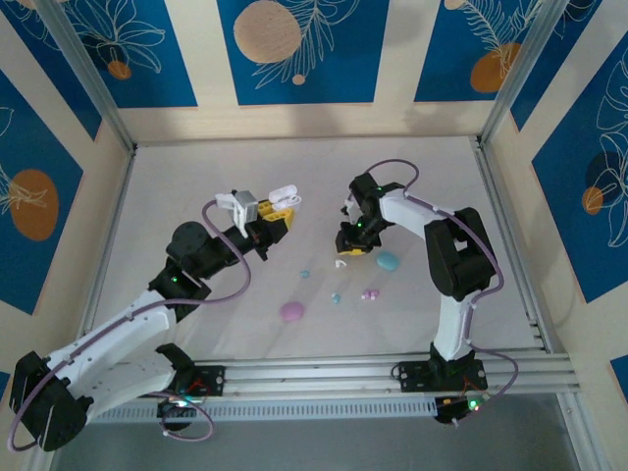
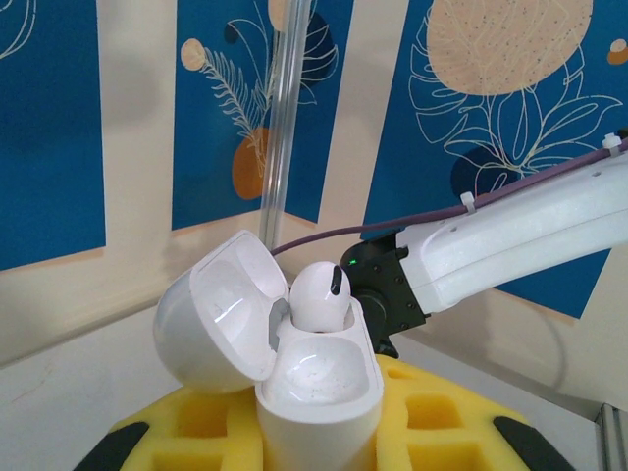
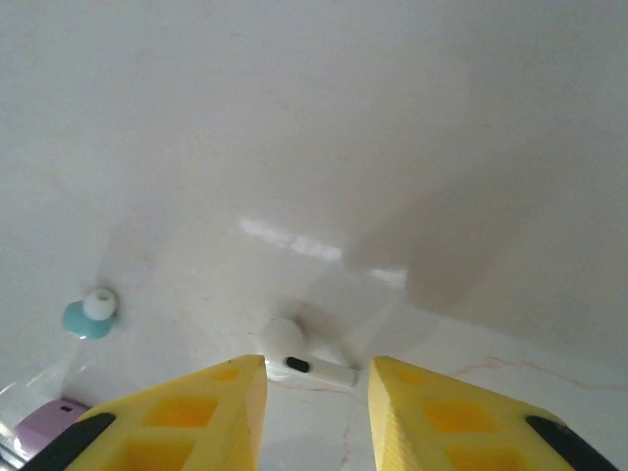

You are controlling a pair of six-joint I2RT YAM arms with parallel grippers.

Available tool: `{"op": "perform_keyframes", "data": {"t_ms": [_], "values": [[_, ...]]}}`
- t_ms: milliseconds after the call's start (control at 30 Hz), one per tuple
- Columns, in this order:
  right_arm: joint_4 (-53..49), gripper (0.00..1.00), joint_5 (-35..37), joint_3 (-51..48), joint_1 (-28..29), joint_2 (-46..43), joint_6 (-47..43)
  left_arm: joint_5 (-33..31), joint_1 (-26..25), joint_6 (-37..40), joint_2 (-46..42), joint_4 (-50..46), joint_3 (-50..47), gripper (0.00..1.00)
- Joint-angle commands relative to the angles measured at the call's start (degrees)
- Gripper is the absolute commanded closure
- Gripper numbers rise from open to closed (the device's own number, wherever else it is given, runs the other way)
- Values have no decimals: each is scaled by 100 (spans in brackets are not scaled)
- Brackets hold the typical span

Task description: Insert the wireless bluetooth earbuds into the charging case

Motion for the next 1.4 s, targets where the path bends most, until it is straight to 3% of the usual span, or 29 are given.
{"op": "perform_keyframes", "data": {"t_ms": [0,433,867,1000,1133,1367], "values": [[72,64,-470,166,41,88,-374,-32,-45,-91,-37,194,16,87],[52,59,-846,-11,76,480,-1109,-32,-43,-96,-35,116,62,87],[-6,70,-957,-327,197,201,-1285,55,-42,-201,114,209,90,87],[-22,78,-653,-315,306,224,-1225,66,-50,-210,136,211,121,87],[-74,79,-506,-286,347,184,-1048,82,-45,-218,129,206,131,87],[-147,79,755,-228,313,-150,-455,6,-44,-201,26,172,78,87]]}}
